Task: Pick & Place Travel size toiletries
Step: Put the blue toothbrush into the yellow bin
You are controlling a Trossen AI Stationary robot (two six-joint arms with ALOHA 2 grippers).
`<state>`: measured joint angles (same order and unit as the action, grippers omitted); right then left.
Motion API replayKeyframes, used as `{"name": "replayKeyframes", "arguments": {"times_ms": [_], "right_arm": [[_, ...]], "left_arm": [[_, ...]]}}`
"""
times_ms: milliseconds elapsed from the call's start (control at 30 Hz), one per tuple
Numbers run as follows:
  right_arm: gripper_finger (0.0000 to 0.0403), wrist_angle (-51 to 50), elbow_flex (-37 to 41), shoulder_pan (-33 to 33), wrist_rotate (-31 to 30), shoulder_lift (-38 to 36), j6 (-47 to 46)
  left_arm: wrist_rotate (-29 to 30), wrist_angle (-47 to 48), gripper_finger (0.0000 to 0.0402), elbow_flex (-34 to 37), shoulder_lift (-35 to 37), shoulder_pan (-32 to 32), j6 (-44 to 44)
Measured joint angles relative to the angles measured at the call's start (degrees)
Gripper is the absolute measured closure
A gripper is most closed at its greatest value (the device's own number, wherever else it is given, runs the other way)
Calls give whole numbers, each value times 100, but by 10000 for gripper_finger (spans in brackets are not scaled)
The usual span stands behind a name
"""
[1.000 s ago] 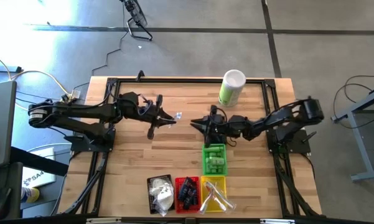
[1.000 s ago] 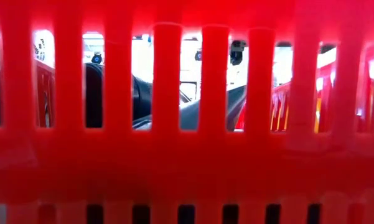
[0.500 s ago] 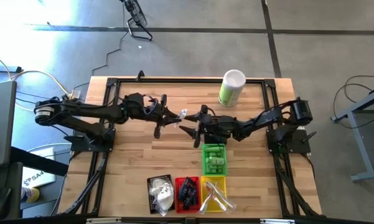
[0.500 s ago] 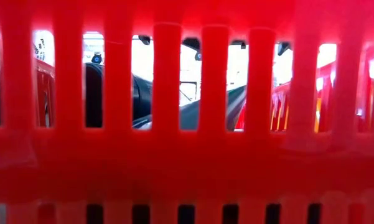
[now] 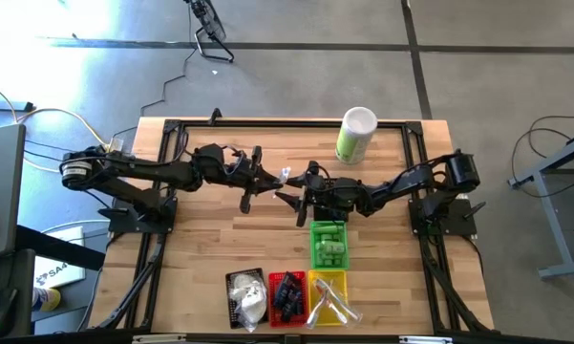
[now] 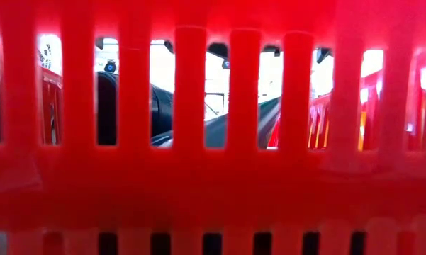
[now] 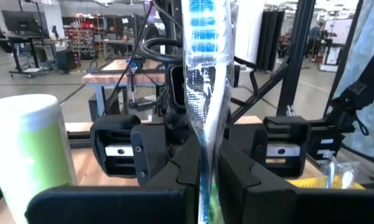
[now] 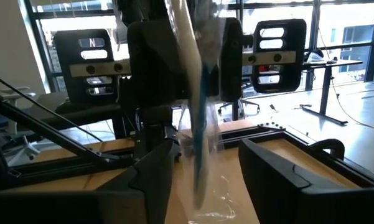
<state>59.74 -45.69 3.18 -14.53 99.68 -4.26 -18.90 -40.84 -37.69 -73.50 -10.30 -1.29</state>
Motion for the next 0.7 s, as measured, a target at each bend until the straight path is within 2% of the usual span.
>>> {"name": "replayKeyframes", "arguments": {"times_ms": [267, 700], "right_arm": [[265, -16, 0, 2, 7, 0, -1], [382, -52, 4, 20, 5, 0, 135]], "left_arm": [[37, -189, 380, 0, -187, 59, -51], [214, -17, 380, 0, -185, 57, -73]]}}
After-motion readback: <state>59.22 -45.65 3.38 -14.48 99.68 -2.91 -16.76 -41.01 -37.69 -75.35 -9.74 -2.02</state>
